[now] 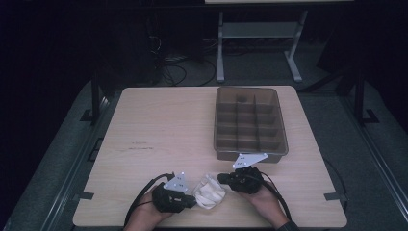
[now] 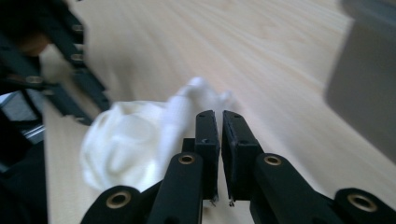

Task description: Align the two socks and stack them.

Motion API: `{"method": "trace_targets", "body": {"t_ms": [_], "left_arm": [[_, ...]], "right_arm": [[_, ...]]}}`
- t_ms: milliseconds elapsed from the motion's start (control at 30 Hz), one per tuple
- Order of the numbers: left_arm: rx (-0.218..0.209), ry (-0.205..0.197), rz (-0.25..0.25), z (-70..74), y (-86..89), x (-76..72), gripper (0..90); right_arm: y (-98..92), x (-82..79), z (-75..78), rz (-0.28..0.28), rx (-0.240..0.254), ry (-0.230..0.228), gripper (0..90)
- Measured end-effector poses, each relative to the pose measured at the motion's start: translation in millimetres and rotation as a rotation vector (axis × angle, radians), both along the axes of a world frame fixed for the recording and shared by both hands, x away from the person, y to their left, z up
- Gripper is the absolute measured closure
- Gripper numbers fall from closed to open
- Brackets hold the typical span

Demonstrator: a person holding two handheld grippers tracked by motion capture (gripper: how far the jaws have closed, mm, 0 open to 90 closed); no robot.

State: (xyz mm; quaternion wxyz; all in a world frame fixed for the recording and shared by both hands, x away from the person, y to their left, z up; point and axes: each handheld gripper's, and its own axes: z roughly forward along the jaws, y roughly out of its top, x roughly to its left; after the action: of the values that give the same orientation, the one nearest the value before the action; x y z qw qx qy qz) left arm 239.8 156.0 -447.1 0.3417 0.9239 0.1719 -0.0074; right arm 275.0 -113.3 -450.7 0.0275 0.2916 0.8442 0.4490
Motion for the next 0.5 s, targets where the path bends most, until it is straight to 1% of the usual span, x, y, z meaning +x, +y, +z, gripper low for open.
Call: {"method": "trace_targets", "body": {"t_ms": [33,100,133,233,267,333,367,500], "left_arm": [[0.006,0.002,0.004,-1.1,-0.4,0.7,79.3],[0.018,-0.007,0.014,-3.4,-0.7,3.0,78.4],[0.029,-0.009,0.011,-3.8,-0.4,4.5,78.3],[0.026,-0.018,0.028,-4.3,-0.4,8.4,78.3],[0.024,-0.020,0.033,-4.3,-0.3,10.0,78.3],[0.032,-0.027,0.034,-3.9,-0.3,12.8,78.3],[0.033,-0.025,0.035,-3.7,-0.6,13.9,78.3],[0.034,-0.044,0.049,-4.6,-4.6,21.5,78.3]], "right_arm": [[1.6,-1.4,0.3,0.015,0.003,0.002,84.6],[5.6,-4.8,0.7,0.049,0.011,0.010,84.6],[7.6,-6.2,0.3,0.063,0.013,0.013,84.6],[13.5,-9.5,-0.9,0.102,0.019,0.015,84.6],[16.2,-11.0,-1.3,0.124,0.023,0.015,84.6],[22.1,-13.6,-2.8,0.148,0.014,0.023,84.6],[24.0,-14.4,-3.7,0.153,0.009,0.028,84.6],[32.4,-15.7,-10.5,0.176,-0.024,0.045,84.7]]}}
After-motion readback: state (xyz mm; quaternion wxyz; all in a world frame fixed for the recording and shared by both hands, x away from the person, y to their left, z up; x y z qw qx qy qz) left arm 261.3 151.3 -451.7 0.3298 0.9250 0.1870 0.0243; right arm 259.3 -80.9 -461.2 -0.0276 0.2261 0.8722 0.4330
